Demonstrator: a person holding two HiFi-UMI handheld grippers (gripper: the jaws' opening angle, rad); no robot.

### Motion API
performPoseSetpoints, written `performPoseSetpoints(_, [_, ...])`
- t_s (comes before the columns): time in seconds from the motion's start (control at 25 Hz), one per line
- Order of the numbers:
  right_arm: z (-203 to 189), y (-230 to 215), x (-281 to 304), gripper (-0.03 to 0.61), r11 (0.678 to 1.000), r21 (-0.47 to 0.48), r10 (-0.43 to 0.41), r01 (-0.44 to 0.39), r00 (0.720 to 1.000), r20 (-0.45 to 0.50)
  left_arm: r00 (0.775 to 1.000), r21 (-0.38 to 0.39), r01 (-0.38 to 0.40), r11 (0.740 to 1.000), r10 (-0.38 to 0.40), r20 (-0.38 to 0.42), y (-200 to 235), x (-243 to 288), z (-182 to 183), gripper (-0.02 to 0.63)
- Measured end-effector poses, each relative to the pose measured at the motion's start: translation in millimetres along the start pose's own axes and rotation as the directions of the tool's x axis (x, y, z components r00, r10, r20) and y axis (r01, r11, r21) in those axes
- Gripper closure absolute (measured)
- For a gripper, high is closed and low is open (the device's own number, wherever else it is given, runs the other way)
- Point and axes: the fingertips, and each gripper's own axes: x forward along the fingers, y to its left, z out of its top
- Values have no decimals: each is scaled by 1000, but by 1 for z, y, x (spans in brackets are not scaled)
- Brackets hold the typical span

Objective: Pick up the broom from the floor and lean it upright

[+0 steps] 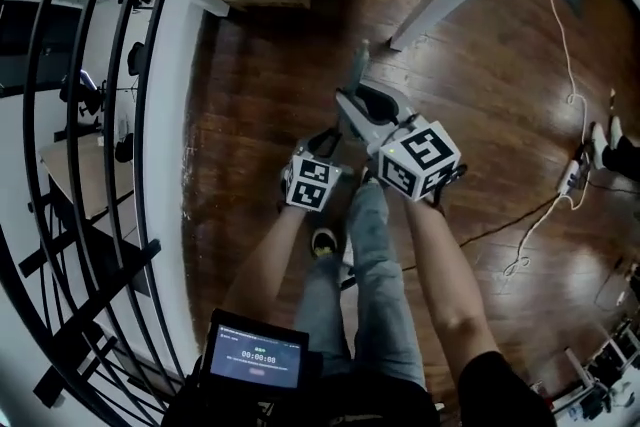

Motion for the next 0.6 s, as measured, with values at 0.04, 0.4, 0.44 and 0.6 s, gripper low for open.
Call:
performPoseSetpoints(0.04, [5, -7, 6, 489, 1000, 1, 8, -8, 1000, -6, 1000, -8, -3, 1000, 3, -6, 5, 7, 8, 517])
performPoseSetpoints(0.4, [53, -87, 52, 489, 998, -24, 50, -50, 999, 9, 999, -24, -25, 999, 26, 28, 51, 78, 82, 517])
performPoseSetpoints(0.44, [56, -95, 54, 490, 999, -21, 39, -39, 999, 4, 999, -20, -19, 1000, 20, 32, 52, 84, 87, 517])
performPoseSetpoints(0.6, [63, -116, 55, 489, 1000, 18, -1, 0, 1000, 25, 999, -8, -2, 1000, 2, 33, 55, 96, 98, 517])
